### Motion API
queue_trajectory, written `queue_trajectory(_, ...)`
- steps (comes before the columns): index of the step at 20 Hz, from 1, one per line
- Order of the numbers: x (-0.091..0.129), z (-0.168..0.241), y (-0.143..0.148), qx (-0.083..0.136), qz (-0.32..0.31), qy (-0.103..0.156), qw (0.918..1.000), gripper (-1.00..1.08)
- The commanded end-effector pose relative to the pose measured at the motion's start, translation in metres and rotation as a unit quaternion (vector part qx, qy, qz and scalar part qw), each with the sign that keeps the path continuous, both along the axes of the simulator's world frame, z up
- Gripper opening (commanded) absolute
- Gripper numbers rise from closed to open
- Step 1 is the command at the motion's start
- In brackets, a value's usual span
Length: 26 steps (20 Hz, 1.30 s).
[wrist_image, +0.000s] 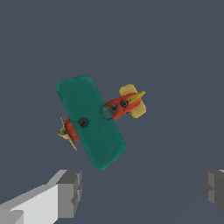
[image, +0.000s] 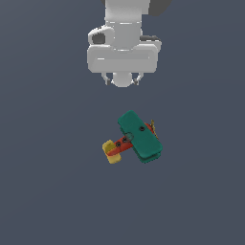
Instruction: Pick up the object and move it to a goal position.
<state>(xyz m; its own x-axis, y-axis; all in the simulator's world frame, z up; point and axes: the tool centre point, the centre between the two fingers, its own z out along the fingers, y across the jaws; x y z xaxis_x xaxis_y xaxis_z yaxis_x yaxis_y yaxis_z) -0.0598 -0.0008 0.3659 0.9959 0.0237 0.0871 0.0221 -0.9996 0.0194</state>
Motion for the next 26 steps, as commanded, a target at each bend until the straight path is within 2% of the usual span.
queue_trajectory(1,0.000,0.000,0.000,0.000,0.000,0.000,1.0000,0.28)
queue_trajectory(9,0.001,0.000,-0.011,-0.006,-0.005,0.001,1.0000,0.28)
queue_trajectory(18,0.007,0.009,0.003,-0.008,0.021,-0.008,0.9997,0.28)
queue_trajectory(26,0.005,0.015,0.003,-0.013,0.038,-0.008,0.9991,0.28)
